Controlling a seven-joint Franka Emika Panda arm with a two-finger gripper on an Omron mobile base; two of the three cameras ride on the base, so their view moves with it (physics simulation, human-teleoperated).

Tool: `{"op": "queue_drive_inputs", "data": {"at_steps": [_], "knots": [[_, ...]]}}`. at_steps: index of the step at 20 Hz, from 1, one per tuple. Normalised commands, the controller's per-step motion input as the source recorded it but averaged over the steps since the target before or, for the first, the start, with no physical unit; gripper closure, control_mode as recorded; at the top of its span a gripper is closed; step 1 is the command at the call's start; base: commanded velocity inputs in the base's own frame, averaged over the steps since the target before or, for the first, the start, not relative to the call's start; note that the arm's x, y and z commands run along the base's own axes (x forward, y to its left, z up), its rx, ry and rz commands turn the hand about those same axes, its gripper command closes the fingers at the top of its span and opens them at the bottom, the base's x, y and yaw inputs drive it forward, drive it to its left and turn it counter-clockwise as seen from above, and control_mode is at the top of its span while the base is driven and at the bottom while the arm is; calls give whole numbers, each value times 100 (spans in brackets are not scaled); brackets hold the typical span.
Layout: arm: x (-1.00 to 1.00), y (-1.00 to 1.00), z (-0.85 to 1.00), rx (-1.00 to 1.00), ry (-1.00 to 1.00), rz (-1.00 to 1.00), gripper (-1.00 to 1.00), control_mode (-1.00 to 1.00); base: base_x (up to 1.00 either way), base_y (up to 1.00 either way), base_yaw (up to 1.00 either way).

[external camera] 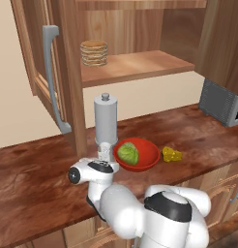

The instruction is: Pick the cheese from the fridge and the cheese grater from the cabinet and place them next to the salad bowl.

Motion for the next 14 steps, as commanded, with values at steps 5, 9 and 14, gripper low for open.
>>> {"op": "queue_drive_inputs", "data": {"at_steps": [5, 9, 14], "knots": [[0, 0, 0, 0, 0, 0, -100, -100, 0, 0, 0], [-6, 0, 1, 0, 0, 0, -100, -100, 0, 0, 0], [-3, 3, 5, 0, 0, 0, -100, -100, 0, 0, 0]]}}
